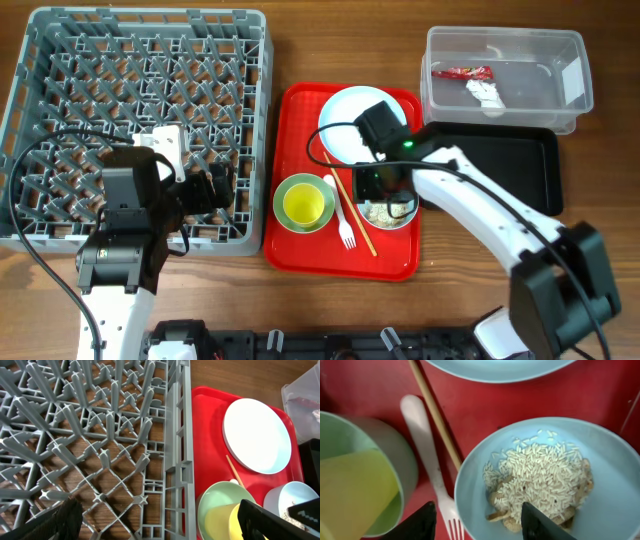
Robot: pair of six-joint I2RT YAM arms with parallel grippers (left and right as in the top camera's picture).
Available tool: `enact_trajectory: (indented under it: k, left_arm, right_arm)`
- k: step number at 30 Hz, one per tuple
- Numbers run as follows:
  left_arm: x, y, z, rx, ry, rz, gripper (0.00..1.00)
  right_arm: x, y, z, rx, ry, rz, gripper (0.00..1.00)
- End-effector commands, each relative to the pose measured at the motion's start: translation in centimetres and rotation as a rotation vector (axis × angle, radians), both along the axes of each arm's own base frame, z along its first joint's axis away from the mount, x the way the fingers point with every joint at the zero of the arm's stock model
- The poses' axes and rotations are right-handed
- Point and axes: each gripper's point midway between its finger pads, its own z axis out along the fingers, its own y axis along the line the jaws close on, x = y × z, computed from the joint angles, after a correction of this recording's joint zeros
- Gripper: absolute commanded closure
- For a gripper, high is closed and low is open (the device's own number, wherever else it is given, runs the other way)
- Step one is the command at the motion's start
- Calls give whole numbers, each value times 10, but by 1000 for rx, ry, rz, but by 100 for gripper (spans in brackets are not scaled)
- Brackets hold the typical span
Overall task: Sort waste into correct bins and load items into the dishwasher rack
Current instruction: 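Grasp the blue bowl of rice with the right gripper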
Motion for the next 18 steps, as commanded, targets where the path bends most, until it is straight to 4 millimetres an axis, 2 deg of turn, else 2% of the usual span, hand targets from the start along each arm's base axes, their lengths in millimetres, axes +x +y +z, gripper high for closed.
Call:
enact_trajectory:
  k: [1, 3, 7, 11, 16, 18]
  left_arm:
    - [2, -2, 7, -16, -15, -4, 0]
    - [2, -2, 7, -16, -15, -4, 0]
    - [2, -2, 7, -16, -15, -4, 0]
    - [2, -2, 7, -16, -15, -4, 0]
    - [2, -2, 7, -16, -15, -4, 0]
    - [2, -2, 7, -15, -15, -4, 0]
  right_arm:
    - [0, -2, -22, -53, 27, -25, 54]
    - [0, 2, -29, -56, 40, -18, 61]
    - [-2, 4, -40, -65, 61, -18, 62]
    - [-5, 3, -49, -80, 83, -16, 69]
    - [-6, 2, -52, -87, 93, -16, 91]
    - [-5, 2, -51, -86, 91, -16, 95]
